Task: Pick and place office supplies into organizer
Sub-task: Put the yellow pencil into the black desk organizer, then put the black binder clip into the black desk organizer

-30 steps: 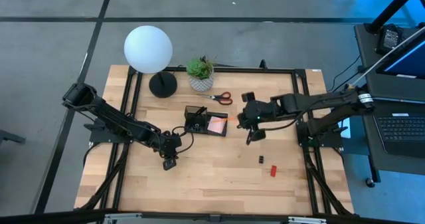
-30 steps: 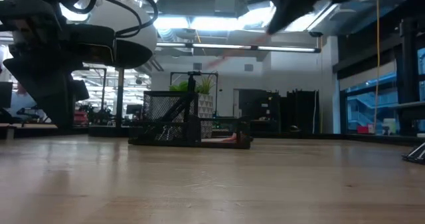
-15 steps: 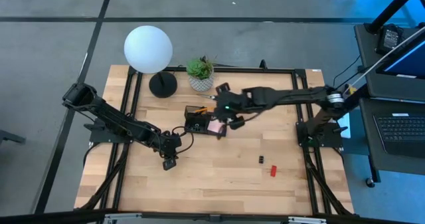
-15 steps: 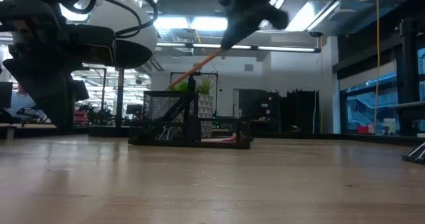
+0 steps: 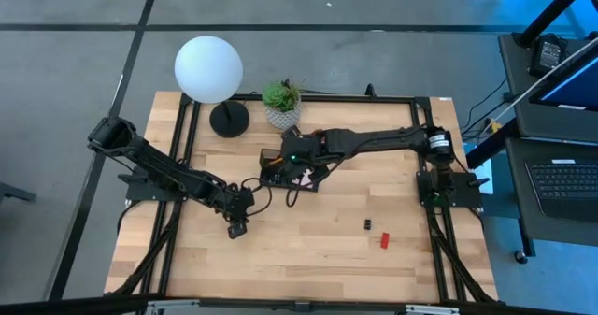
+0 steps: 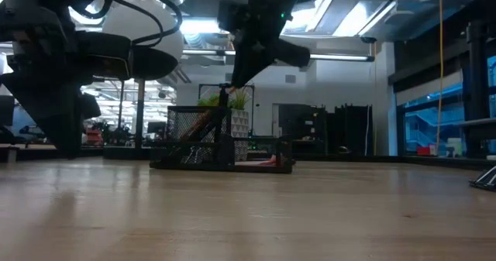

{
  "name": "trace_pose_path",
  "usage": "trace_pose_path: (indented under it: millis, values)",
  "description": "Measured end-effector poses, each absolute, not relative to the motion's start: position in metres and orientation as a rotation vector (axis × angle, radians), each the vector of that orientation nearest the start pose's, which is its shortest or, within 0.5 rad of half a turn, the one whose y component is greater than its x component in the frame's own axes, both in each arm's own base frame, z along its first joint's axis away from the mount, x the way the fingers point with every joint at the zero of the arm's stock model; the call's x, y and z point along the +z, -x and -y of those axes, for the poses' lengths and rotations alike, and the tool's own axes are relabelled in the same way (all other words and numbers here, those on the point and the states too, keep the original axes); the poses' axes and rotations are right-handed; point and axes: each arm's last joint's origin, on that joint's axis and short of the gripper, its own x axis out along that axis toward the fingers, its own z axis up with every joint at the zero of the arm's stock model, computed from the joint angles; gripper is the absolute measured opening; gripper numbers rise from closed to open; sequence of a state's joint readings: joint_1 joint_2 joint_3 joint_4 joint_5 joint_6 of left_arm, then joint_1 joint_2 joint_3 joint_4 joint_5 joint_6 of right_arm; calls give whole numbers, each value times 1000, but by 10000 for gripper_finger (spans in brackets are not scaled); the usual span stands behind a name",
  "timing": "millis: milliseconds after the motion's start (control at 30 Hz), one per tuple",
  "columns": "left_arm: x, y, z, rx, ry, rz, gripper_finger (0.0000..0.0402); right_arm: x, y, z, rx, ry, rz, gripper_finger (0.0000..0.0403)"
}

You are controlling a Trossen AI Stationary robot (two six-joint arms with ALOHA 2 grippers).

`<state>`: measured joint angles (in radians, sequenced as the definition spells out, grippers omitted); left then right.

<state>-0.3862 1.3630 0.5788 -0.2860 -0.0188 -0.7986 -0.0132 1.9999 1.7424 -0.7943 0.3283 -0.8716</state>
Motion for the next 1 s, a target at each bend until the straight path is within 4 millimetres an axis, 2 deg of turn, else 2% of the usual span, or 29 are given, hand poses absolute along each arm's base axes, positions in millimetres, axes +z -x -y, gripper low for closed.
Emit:
trace_pose_path:
  millis: [300, 800, 900, 1000]
  values:
    - [146, -211, 85, 107, 497, -1115, 97, 251, -432, 19, 164, 942, -1133, 26]
    - [146, -211, 85, 115, 493, -1109, 97, 253, -434, 20, 112, 944, -1121, 117]
    - [146, -211, 85, 115, 493, -1108, 97, 261, -426, 18, 9, 938, -1168, 126]
    - [146, -211, 85, 111, 495, -1112, 97, 281, -407, 12, 1, 850, -1185, 128]
